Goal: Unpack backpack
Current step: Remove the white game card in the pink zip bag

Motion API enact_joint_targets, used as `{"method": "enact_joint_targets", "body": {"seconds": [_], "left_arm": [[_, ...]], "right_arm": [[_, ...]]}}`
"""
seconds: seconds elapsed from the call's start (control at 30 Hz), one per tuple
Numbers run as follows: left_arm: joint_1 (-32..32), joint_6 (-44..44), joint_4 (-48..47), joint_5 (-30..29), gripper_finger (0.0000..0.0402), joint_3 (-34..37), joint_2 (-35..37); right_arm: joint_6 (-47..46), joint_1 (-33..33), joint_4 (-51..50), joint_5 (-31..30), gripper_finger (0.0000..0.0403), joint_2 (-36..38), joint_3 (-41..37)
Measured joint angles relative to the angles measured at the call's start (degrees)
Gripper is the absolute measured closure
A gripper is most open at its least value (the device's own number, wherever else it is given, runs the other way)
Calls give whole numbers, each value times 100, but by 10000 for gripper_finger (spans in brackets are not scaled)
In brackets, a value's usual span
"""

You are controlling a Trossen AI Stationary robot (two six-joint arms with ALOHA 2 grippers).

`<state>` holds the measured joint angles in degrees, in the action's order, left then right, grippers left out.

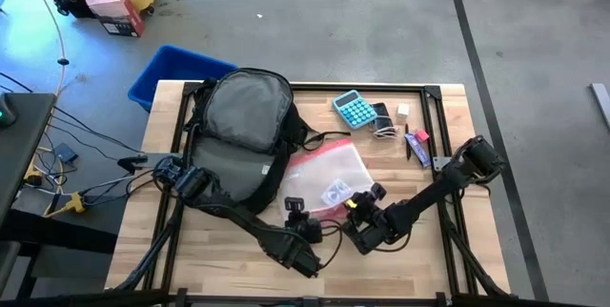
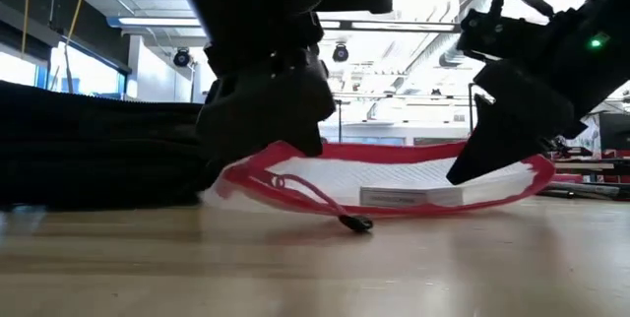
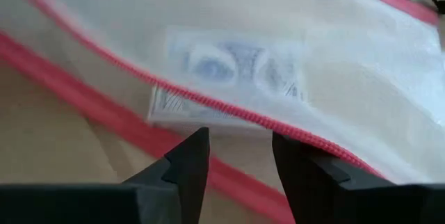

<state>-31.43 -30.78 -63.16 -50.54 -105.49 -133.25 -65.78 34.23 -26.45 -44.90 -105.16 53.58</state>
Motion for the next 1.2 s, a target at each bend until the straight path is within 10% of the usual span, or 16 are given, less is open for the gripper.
{"method": "enact_joint_targets", "body": {"seconds": [0.33,0.77,1.2], "left_arm": [[467,-562,-1637,-1148,401,-4,431],[67,-188,-790,-10,396,-2,1369],[92,567,-204,-205,278,118,1513]], "right_arm": [[-1515,138,-869,-77,290,-25,-11],[-1479,-41,-962,-77,318,-103,-11],[-1497,-69,-951,-123,318,-144,-13]]}}
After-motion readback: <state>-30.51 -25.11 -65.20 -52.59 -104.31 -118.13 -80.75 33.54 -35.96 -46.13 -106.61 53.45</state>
